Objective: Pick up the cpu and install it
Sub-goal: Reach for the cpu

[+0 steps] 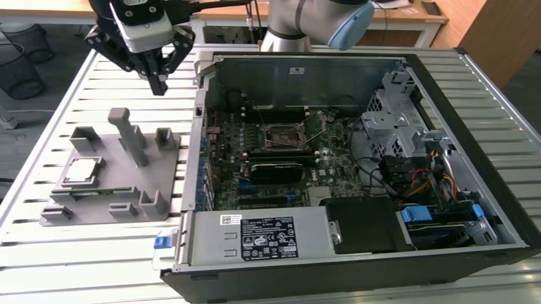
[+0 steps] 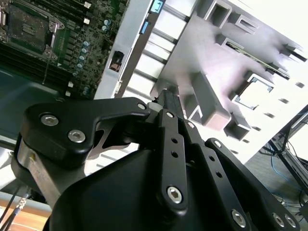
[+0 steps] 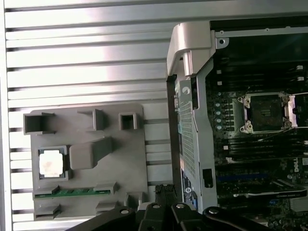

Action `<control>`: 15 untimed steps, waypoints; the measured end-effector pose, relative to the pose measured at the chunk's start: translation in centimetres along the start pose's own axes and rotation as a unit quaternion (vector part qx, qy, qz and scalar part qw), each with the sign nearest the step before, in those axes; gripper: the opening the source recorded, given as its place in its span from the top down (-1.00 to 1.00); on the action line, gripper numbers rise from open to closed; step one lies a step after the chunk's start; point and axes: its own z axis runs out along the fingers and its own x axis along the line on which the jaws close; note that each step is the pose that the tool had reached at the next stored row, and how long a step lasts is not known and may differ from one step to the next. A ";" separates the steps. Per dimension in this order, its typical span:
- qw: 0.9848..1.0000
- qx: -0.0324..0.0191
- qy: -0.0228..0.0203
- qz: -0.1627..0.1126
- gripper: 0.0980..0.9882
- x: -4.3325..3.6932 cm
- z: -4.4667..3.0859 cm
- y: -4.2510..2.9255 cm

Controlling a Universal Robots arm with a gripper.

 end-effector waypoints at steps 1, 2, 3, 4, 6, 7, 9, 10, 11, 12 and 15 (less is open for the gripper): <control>1.000 0.000 0.000 0.000 0.98 0.11 0.00 -0.01; 1.000 0.000 0.000 0.000 0.98 0.24 0.01 -0.02; 1.000 0.000 0.000 0.000 0.98 0.40 0.01 -0.03; 1.000 0.000 0.000 0.000 0.98 0.58 0.01 -0.05; 1.000 0.000 0.000 0.000 0.98 1.02 0.00 -0.08; 1.000 0.000 0.000 0.000 0.98 1.24 0.00 -0.10; 1.000 0.000 0.000 0.000 0.98 1.65 0.00 -0.13; 1.000 0.000 0.000 0.000 0.98 1.84 0.00 -0.14; 1.000 0.000 0.000 0.000 0.98 2.02 0.00 -0.16; 1.000 0.000 0.000 0.000 0.98 2.19 0.00 -0.17; 1.000 0.000 0.000 0.000 0.98 2.90 0.02 -0.22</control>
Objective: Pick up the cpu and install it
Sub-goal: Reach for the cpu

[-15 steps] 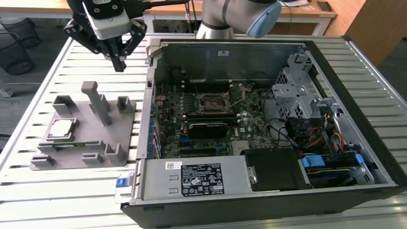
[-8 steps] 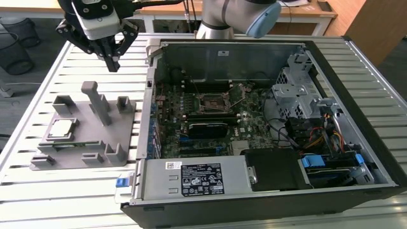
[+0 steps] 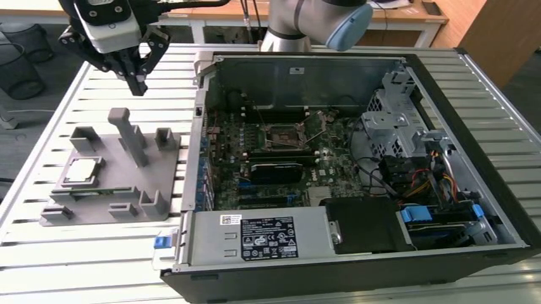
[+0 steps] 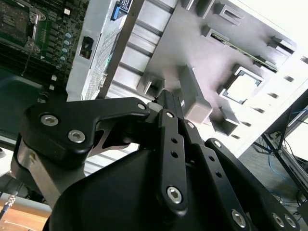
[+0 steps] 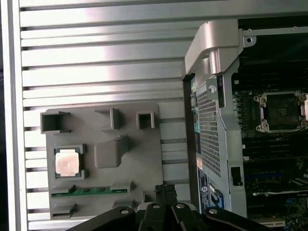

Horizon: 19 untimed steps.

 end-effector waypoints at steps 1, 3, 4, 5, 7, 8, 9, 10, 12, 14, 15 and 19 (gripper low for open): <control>1.000 0.000 0.000 0.000 0.98 0.14 0.00 -0.01; 1.000 0.000 0.000 0.000 0.98 0.41 0.01 -0.03; 1.000 0.000 0.000 0.000 0.98 0.54 0.01 -0.04; 1.000 0.000 0.000 0.000 0.98 0.82 0.02 -0.06; 1.000 0.000 0.000 0.000 0.98 1.10 0.03 -0.08; 1.000 0.000 0.000 0.000 0.98 1.22 0.03 -0.10; 1.000 0.000 0.000 0.000 0.98 1.35 0.03 -0.11; 1.000 0.000 0.000 0.000 0.98 1.49 0.04 -0.12; 1.000 0.000 0.000 0.000 0.98 1.76 0.05 -0.14; 1.000 0.000 0.000 0.000 0.98 2.05 0.05 -0.16; 1.000 0.000 0.000 0.000 0.98 2.17 0.06 -0.17; 1.000 0.000 0.000 0.000 0.98 2.71 0.06 -0.21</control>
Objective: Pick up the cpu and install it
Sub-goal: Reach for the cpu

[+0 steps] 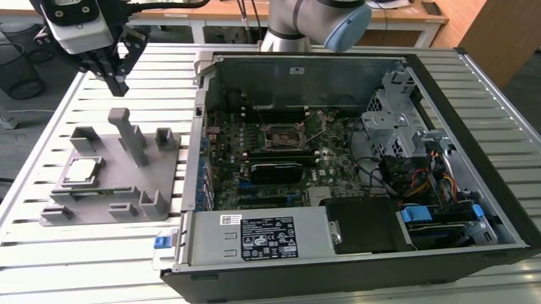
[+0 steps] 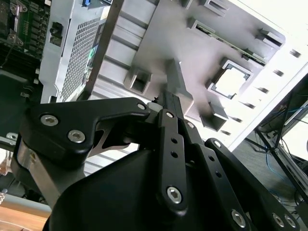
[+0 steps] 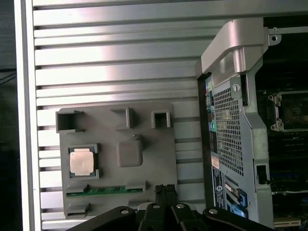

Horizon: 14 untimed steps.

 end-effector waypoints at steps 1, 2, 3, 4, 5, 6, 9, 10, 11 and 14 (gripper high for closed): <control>1.000 0.000 0.000 0.000 0.98 0.13 0.00 -0.01; 1.000 0.000 0.000 0.000 0.98 0.27 0.01 -0.02; 1.000 0.000 0.000 0.000 0.98 0.40 0.01 -0.03; 1.000 0.000 0.000 0.000 0.98 0.54 0.01 -0.04; 1.000 0.000 0.000 0.000 0.98 0.68 0.01 -0.05; 1.000 0.000 0.000 0.000 0.98 0.82 0.02 -0.06; 1.000 0.000 0.000 0.000 0.98 1.23 0.02 -0.10; 1.000 0.000 0.000 0.000 0.98 1.37 0.02 -0.10; 1.000 0.000 0.000 0.000 0.98 1.51 0.03 -0.12; 1.000 0.000 0.000 0.000 0.98 1.95 0.03 -0.15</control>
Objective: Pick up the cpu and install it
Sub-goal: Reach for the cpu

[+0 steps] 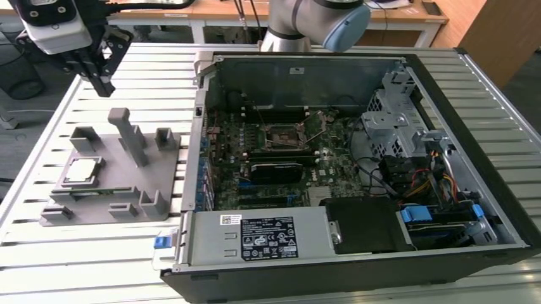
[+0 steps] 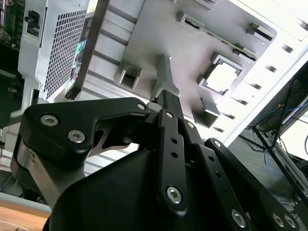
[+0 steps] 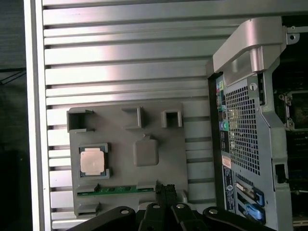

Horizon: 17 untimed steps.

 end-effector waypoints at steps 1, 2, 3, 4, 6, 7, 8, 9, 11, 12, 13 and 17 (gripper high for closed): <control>1.000 0.000 0.000 0.000 0.98 0.15 0.01 -0.01; 1.000 0.000 0.000 0.000 0.98 0.31 0.01 -0.02; 1.000 0.000 0.000 0.000 0.98 0.46 0.02 -0.04; 1.000 0.000 0.000 0.000 0.98 0.63 0.02 -0.05; 1.000 0.000 0.000 0.000 0.98 0.96 0.03 -0.07; 1.000 0.000 0.000 0.000 0.98 1.13 0.03 -0.09; 1.000 0.000 0.000 0.000 0.98 1.31 0.03 -0.10; 1.000 0.000 0.000 0.000 0.98 1.51 0.03 -0.12; 1.000 0.000 0.000 0.000 0.98 1.90 0.04 -0.15; 1.000 0.000 0.000 0.000 0.98 2.11 0.04 -0.16; 1.000 0.000 0.000 0.000 0.98 2.34 0.04 -0.18; 1.000 0.000 0.000 0.000 0.98 3.34 0.04 -0.26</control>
